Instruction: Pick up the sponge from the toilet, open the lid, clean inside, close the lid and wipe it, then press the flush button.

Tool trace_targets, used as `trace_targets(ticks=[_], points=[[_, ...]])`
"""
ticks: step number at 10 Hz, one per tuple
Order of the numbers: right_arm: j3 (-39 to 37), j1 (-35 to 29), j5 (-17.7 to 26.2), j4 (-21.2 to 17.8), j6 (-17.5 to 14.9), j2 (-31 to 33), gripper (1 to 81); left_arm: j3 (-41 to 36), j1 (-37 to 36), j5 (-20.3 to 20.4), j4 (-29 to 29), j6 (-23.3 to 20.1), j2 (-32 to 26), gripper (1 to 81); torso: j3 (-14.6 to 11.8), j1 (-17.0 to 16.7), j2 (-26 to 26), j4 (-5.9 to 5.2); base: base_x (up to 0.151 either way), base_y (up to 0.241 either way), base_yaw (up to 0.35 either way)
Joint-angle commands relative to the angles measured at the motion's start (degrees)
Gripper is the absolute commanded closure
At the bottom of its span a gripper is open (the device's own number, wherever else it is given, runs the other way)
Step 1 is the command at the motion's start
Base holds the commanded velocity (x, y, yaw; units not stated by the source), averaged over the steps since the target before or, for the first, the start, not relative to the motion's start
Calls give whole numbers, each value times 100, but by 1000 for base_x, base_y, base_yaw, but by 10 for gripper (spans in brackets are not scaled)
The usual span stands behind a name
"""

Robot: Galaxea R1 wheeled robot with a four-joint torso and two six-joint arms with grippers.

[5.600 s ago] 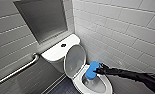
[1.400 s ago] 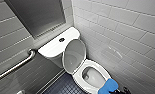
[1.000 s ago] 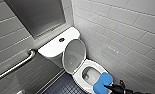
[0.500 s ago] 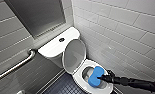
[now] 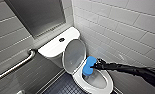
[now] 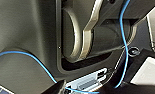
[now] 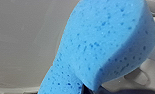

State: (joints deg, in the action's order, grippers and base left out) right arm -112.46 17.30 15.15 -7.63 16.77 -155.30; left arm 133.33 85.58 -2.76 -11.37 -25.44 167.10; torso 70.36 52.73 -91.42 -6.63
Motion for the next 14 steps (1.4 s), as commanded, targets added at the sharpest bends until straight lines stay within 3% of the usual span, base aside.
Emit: trace_targets(ticks=[1,4,9,11,14], points=[[-608,-591,349,508,-25,-512,811,-61,175,-568,4,-22,-97,10,0,0,0,0,0,0,0],[-1321,-327,-496,526,-25,-971,811,-61,210,-586,-32,-22,-185,10,0,0,0,0,0,0,0],[-1638,-47,-926,464,54,-953,811,-70,298,-568,-58,-13,-255,10,0,0,0,0,0,0,0],[-1348,24,-1076,447,72,-470,811,-96,324,-568,-58,-13,-247,10,0,0,0,0,0,0,0],[-32,208,-1154,456,256,706,811,-96,324,-541,-32,-13,-211,10,0,0,0,0,0,0,0]])
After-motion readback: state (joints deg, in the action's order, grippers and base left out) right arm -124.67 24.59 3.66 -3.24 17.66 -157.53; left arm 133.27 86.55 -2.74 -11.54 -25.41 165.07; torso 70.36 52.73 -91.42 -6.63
